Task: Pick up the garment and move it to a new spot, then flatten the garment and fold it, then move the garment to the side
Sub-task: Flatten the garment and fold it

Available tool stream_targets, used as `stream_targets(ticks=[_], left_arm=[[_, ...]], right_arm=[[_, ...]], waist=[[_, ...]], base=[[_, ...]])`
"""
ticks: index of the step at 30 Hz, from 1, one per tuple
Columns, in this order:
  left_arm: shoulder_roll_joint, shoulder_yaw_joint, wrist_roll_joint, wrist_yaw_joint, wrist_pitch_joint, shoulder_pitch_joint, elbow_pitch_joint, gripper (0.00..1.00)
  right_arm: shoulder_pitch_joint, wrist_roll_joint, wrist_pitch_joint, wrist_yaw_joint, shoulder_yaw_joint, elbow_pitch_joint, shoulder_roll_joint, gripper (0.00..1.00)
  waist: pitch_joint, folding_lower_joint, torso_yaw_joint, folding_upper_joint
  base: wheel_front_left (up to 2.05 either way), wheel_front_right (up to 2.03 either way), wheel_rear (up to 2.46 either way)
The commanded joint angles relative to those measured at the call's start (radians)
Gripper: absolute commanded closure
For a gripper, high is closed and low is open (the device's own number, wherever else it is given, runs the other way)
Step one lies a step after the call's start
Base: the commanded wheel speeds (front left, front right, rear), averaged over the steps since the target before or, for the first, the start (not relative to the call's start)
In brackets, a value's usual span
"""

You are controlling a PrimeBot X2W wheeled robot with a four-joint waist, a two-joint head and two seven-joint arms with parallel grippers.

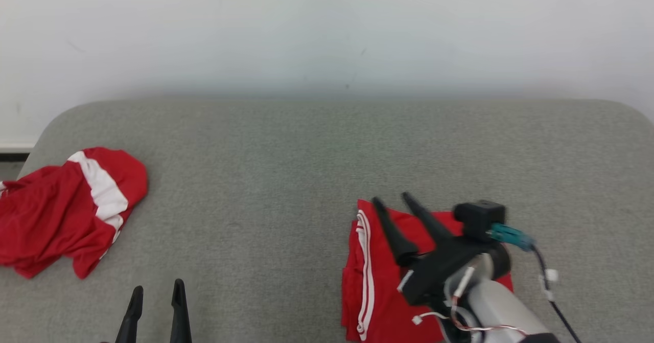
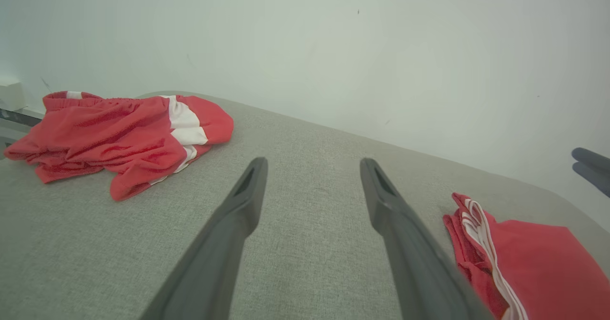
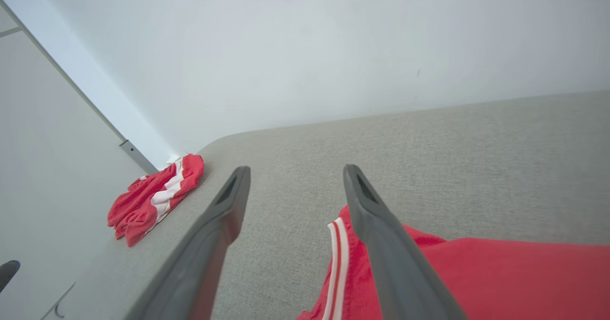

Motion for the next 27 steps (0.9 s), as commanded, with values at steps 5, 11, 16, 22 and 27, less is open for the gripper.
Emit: stream_targets(ticks=[5, 11, 16, 22, 27], left_arm=[[0.0, 0.012, 0.008, 0.014, -0.002, -0.001, -0.008, 0.0], [0.0, 0.024, -0.001, 0.022, -0.002, -0.015, 0.001, 0.0], [0.0, 0.03, 0.008, 0.014, -0.002, -0.019, 0.017, 0.0], [0.0, 0.036, 0.022, 0.006, -0.002, -0.006, 0.035, 0.0], [0.0, 0.042, 0.034, -0.01, -0.002, 0.01, 0.053, 0.0]], right_arm=[[0.093, -0.041, -0.104, -0.002, -0.101, -0.113, -0.085, 0.0], [0.168, -0.105, -0.13, -0.002, -0.209, -0.177, -0.149, 0.0], [0.22, -0.15, -0.103, -0.002, -0.249, -0.189, -0.189, 0.0], [0.256, -0.148, -0.096, -0.002, -0.246, -0.187, -0.205, 0.0], [0.28, -0.158, -0.11, -0.002, -0.231, -0.175, -0.209, 0.0]], waist=[[-0.035, 0.0, -0.064, 0.0], [-0.037, 0.0, -0.102, 0.0], [-0.038, 0.0, -0.12, 0.0], [-0.05, 0.0, -0.129, 0.0], [-0.065, 0.0, -0.127, 0.0]], base=[[0.0, 0.0, 0.0], [0.0, 0.0, 0.0], [0.0, 0.0, 0.0], [0.0, 0.0, 0.0], [0.0, 0.0, 0.0]])
